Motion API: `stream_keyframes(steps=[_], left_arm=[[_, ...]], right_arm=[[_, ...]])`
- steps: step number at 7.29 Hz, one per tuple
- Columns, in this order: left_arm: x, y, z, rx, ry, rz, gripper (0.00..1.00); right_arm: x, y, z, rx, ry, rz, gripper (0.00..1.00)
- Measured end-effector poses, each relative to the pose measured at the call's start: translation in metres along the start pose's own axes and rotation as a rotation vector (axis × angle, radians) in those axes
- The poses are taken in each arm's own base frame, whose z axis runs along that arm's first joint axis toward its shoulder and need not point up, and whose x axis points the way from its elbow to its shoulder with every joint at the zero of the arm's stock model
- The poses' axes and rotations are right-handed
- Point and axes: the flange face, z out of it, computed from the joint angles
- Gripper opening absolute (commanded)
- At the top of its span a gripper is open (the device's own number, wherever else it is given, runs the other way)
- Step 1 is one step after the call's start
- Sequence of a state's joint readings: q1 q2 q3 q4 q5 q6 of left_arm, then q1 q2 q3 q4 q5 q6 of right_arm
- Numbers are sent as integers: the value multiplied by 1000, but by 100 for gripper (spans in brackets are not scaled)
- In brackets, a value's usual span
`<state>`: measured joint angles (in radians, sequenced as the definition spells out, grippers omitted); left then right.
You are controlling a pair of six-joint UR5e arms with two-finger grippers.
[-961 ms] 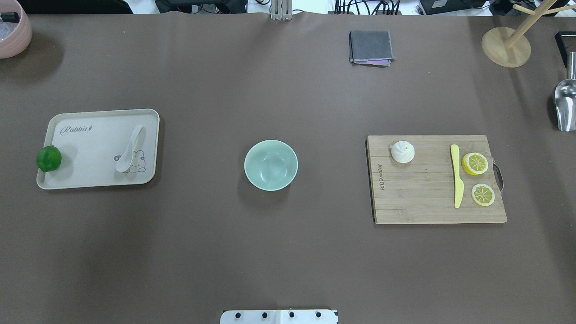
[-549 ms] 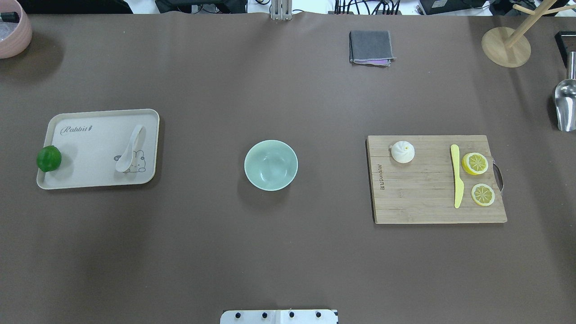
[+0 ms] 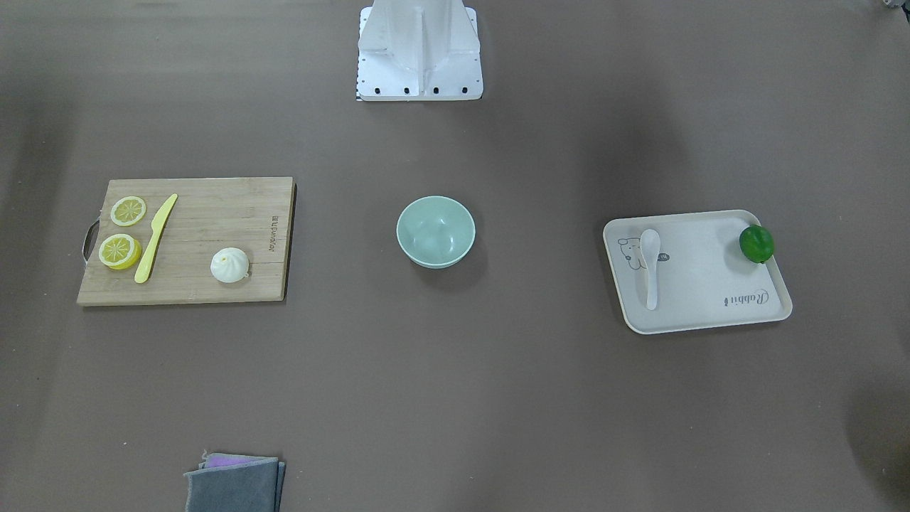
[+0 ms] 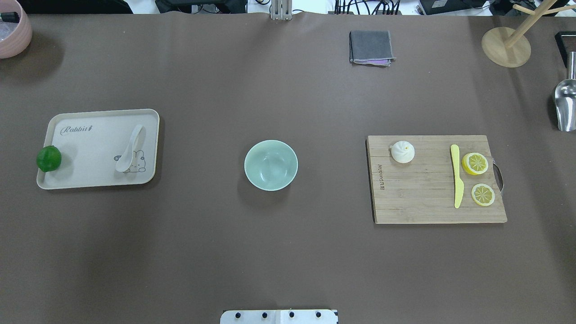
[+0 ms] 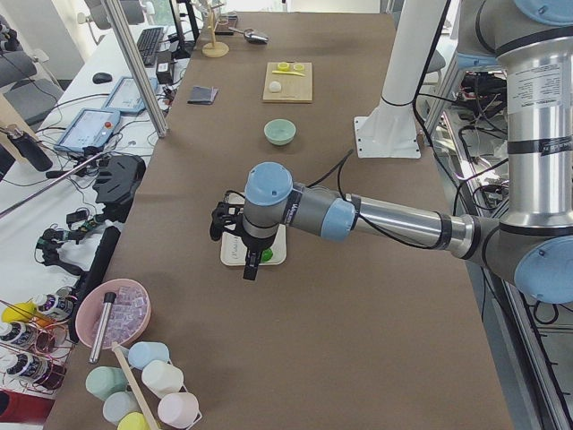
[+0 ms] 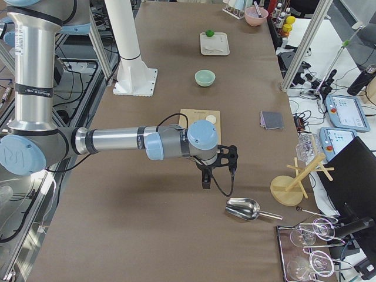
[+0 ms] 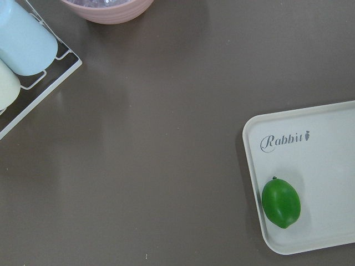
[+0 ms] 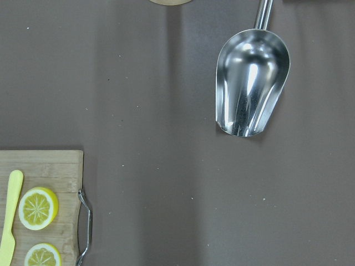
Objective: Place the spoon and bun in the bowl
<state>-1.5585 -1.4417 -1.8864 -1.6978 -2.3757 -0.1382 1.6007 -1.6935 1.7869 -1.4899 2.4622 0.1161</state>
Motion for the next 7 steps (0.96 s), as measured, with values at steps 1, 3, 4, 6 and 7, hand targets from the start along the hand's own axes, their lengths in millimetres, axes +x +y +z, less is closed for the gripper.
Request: stream_keyframes(steps=[1,3,4,6,7], left_arm=[[0,0,0,1,1,1,98],[4,0,-2,7,19,12,98],[5,0,-2,8,26,14,97],[5,0,0,7,31,16,97],[7,-2,-1,10,33,23,97]], right_arm=[[2,4,2,0,-4,-9,100],[3,12,5,21,-25,-44,100],[0,16,6,29,-48,-64,100],[-11,19,15,16,-72,-94,100],[-19,18,17,12,-79,-108,100]])
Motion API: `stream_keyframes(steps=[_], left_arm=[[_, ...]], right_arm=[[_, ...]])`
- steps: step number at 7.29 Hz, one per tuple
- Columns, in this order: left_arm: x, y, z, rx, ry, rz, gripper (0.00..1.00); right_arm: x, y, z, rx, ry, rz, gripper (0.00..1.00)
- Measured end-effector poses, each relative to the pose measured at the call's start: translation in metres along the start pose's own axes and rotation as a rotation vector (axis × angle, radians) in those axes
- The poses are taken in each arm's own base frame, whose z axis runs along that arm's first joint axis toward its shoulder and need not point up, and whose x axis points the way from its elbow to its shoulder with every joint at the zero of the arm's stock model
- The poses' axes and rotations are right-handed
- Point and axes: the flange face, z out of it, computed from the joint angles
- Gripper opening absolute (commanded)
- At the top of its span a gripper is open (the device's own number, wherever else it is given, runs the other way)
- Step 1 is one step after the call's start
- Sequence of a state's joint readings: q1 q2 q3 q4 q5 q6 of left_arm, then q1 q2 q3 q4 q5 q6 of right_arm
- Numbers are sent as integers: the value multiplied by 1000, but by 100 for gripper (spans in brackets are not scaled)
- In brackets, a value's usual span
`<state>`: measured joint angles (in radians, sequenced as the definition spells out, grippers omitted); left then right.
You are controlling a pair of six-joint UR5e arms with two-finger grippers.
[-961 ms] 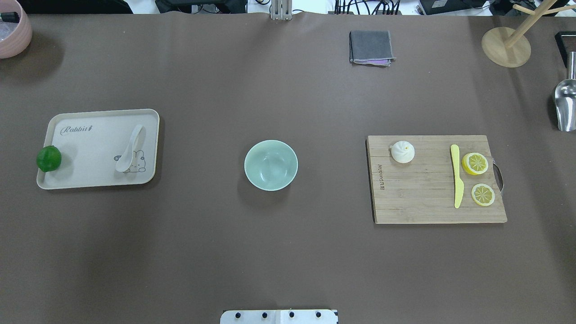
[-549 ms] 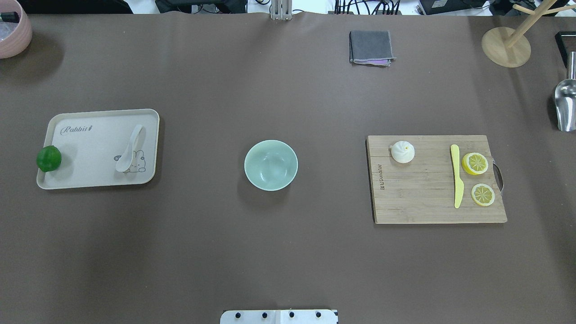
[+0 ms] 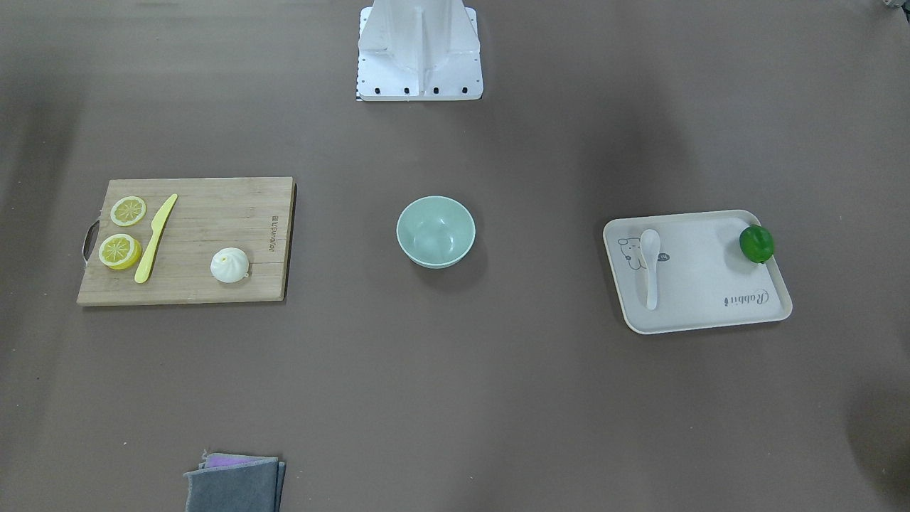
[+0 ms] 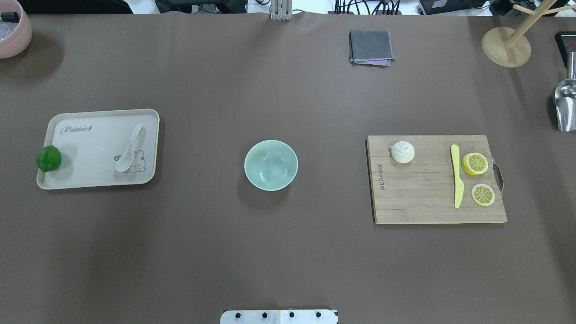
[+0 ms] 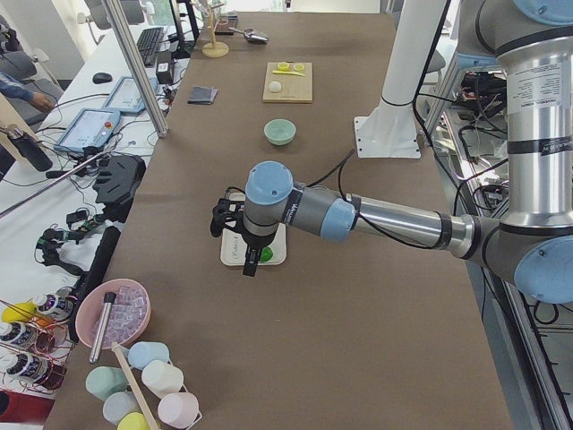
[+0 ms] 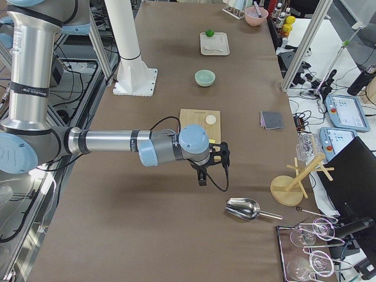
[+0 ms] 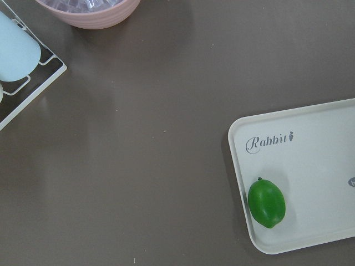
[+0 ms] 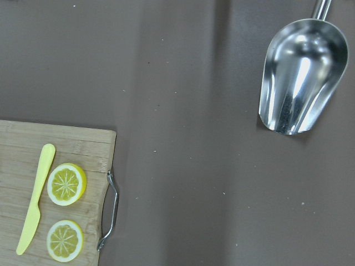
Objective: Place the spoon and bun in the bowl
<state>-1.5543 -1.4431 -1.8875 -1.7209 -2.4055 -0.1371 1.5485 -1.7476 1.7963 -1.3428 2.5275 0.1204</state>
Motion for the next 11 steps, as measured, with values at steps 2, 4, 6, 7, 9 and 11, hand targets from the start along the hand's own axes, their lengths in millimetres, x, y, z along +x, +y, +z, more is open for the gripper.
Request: stream_keyframes(steps=[2,4,6,7,9,11], left_arm=[[11,-6,4,-8,27,17,97],[44,-28,14,-17,48,-28,97],[105,-61,46,-34,26,-35,97],[140,-79,69,-44,5,-39,97],[193,-98,117,-75,-26,-27,97],[220,-105,138,-91,-30,-30,97]], right_arm=[[-45,-13,12,-26,-15,8,99],[-137,-42,39,-38,-12,58,95],[-248,-68,97,-12,20,81,90],[-299,-78,132,-7,28,82,90],[-356,-96,188,-29,36,74,84],[-369,-97,225,-57,66,67,76]])
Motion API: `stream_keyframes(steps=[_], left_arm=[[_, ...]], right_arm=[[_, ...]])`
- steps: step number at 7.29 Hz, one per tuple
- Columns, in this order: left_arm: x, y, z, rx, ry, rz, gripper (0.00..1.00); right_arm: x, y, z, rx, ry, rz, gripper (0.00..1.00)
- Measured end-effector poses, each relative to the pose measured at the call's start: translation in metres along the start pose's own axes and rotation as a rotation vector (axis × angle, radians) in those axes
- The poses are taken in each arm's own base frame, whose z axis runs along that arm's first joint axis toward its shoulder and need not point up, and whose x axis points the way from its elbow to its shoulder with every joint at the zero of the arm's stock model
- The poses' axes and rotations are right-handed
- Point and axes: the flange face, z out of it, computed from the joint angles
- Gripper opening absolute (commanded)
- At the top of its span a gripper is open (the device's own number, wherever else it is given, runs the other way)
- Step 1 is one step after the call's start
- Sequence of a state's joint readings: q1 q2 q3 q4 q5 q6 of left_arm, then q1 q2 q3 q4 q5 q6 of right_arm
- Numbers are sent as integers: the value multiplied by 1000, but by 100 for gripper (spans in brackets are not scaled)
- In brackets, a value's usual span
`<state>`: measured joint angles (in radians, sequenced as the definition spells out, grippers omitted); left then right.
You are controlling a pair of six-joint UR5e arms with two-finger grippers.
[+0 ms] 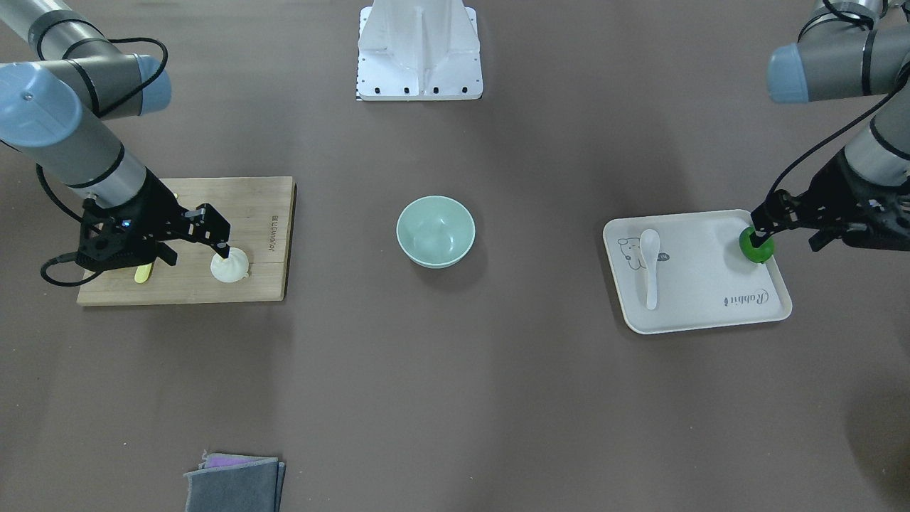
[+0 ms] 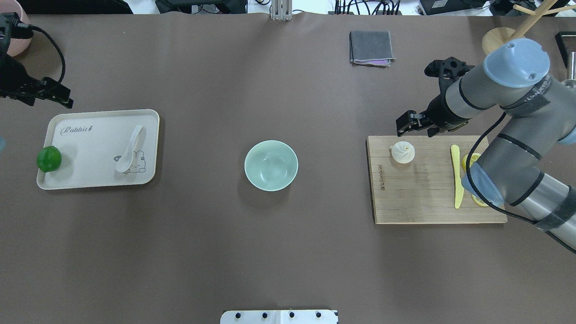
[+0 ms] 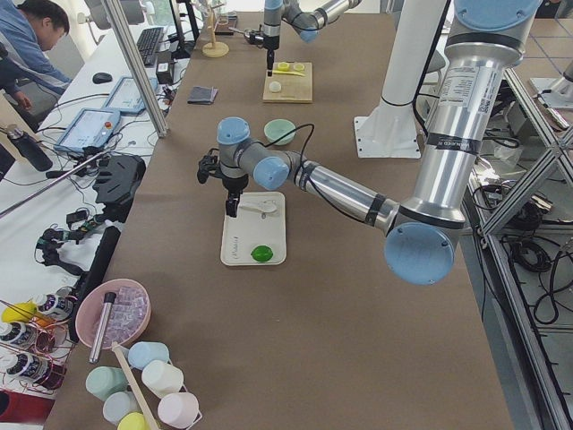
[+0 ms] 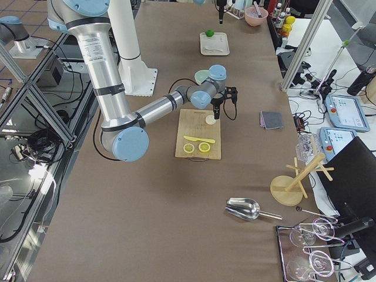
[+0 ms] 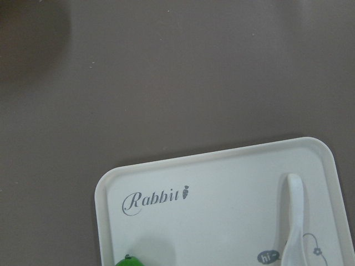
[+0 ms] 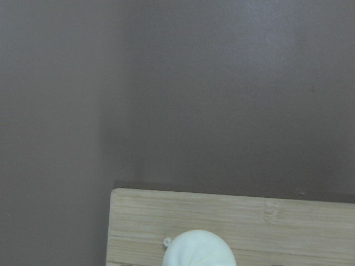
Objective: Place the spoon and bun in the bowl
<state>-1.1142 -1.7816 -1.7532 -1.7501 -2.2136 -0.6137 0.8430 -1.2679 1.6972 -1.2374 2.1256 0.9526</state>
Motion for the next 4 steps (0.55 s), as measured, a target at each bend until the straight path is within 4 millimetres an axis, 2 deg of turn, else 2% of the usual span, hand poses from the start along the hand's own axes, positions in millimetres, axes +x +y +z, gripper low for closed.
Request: stream_keyframes(steps=[1,3,4], left_arm=[[7,0,3,-3,2,3,97],[11,-1,3,-3,5,6,97],[11,-1,3,-3,5,6,97]], right_arm=[[-2,3,15,-15,17,-7,75],[-8,13,32,-41,27,-24,29],[-9,16,37,-48,31,-26,14]])
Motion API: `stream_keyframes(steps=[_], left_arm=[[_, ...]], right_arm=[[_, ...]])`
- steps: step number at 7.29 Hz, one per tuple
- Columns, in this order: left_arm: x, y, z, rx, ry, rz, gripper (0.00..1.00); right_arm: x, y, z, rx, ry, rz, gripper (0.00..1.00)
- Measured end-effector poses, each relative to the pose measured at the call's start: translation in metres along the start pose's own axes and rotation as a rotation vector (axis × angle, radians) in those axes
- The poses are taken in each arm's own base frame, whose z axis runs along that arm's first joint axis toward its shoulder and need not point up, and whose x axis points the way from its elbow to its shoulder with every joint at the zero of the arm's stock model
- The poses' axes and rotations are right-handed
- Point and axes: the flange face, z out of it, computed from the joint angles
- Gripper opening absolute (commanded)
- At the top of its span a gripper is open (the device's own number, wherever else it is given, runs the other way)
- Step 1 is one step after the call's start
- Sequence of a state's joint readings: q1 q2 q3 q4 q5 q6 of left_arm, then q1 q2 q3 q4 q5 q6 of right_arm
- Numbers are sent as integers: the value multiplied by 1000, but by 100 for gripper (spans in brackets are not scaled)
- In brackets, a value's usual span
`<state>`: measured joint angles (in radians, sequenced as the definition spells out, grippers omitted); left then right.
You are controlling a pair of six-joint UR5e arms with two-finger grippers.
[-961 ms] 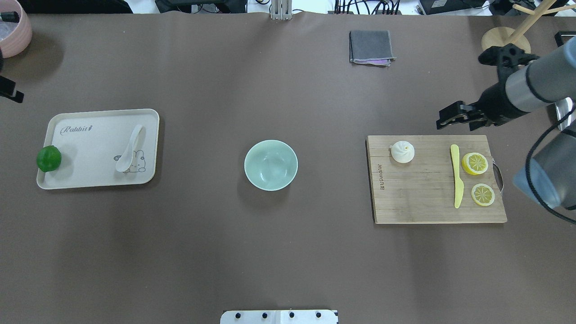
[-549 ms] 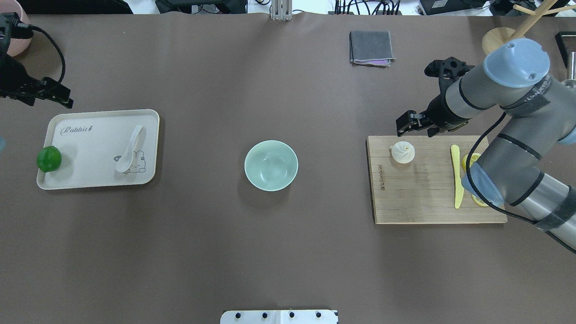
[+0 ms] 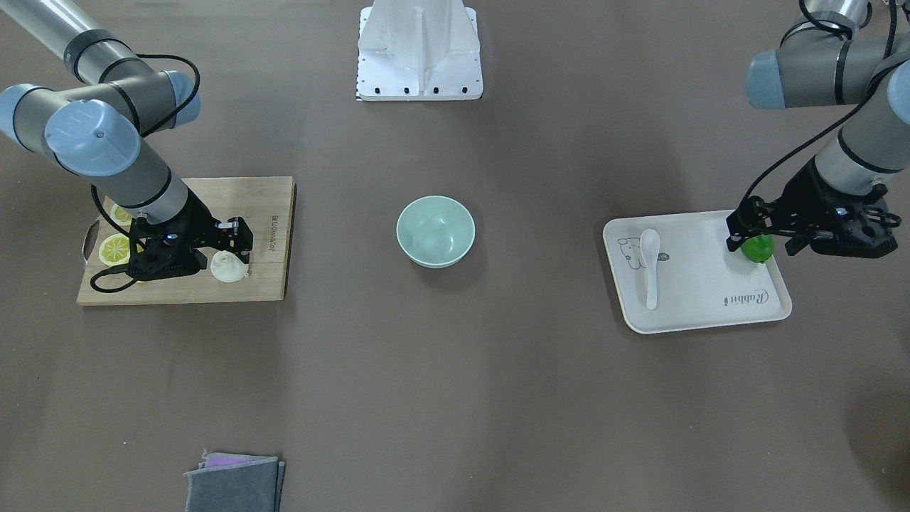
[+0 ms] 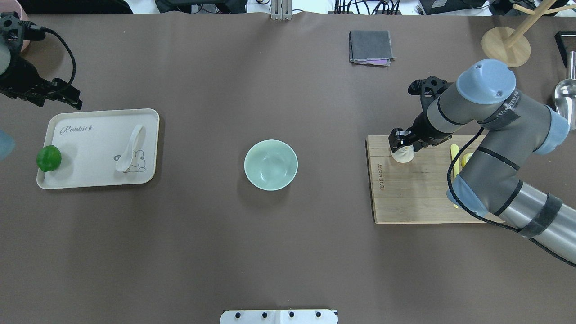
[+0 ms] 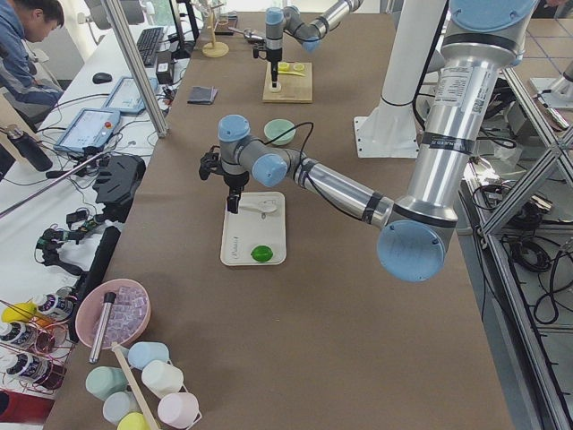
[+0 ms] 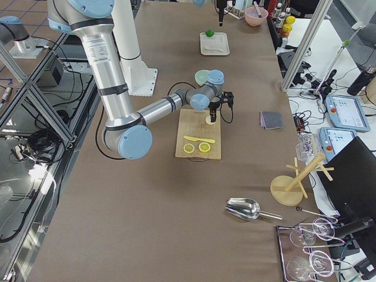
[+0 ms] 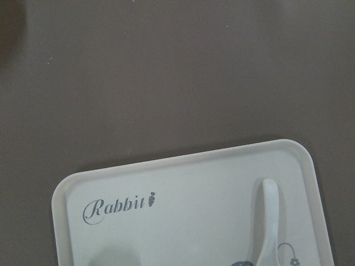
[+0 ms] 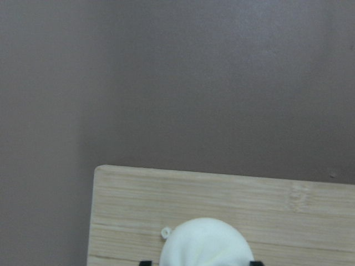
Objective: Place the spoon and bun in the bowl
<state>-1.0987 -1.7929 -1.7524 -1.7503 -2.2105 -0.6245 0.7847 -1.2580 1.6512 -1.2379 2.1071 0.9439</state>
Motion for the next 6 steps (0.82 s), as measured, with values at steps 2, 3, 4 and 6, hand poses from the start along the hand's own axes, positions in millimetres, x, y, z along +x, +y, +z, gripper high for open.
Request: stream_keyframes(steps=[2,3,4,6], left_arm=[[1,0,0,1,1,-1,97],[1,0,0,1,1,-1,97],[1,0,-1,1,1,-1,97],[0,0,0,0,0,-2,97]], right_arm=[[-2,4,6,-12,2,-5,0],[-9,3,3,-12,-7,-7,0],[-27,-4,-6,-3,-27,-5,0],[-101,-21,-37,21,-84,35,0]])
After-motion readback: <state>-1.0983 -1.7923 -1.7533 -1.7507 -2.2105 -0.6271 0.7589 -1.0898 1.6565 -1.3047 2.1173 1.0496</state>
